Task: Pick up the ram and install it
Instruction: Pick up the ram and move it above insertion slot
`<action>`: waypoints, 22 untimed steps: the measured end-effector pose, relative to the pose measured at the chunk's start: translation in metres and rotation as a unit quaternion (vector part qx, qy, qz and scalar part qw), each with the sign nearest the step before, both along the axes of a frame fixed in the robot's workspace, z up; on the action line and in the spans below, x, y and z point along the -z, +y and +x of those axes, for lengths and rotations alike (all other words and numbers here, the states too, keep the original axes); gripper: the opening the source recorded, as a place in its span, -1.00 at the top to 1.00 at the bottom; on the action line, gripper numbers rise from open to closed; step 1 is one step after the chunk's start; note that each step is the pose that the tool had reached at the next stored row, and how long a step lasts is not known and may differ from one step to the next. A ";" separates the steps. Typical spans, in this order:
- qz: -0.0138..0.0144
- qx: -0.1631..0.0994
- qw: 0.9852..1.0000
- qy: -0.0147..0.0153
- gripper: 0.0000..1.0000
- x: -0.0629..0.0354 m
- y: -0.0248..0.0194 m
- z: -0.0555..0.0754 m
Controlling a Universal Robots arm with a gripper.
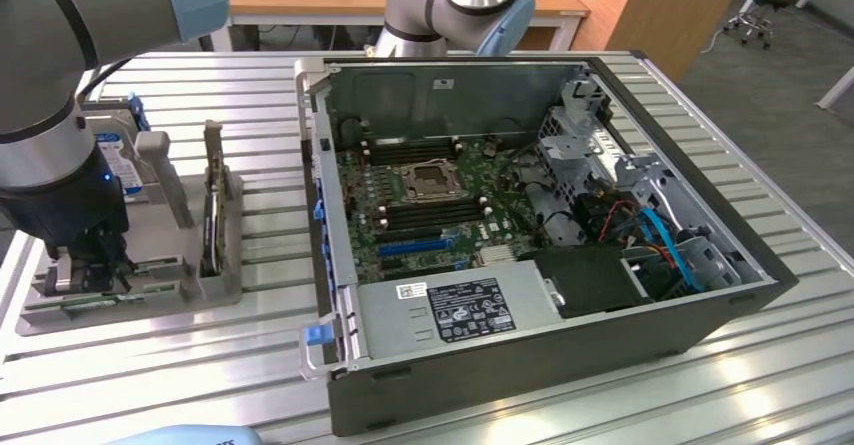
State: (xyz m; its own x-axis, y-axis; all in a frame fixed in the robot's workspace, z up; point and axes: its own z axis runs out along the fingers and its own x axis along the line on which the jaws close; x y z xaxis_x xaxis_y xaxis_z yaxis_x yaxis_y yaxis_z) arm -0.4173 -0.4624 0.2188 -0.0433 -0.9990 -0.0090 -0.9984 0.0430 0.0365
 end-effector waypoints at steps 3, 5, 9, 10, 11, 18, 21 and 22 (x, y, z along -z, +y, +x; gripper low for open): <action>0.000 0.000 1.000 0.000 0.41 0.0002 -0.0006 0.000; 0.000 0.000 1.000 0.000 0.41 0.0003 -0.0007 0.000; 0.000 0.000 1.000 0.000 0.41 0.0024 -0.0007 0.000; 0.000 0.000 1.000 0.000 0.41 0.0036 -0.0007 0.000; 0.000 0.000 1.000 0.000 0.41 0.0048 -0.0007 0.000; 0.000 0.000 1.000 0.000 0.41 0.0120 -0.0007 0.000; 0.000 0.000 1.000 0.000 0.41 0.0146 -0.0007 0.000; 0.000 0.000 1.000 0.000 0.41 0.0155 -0.0007 0.000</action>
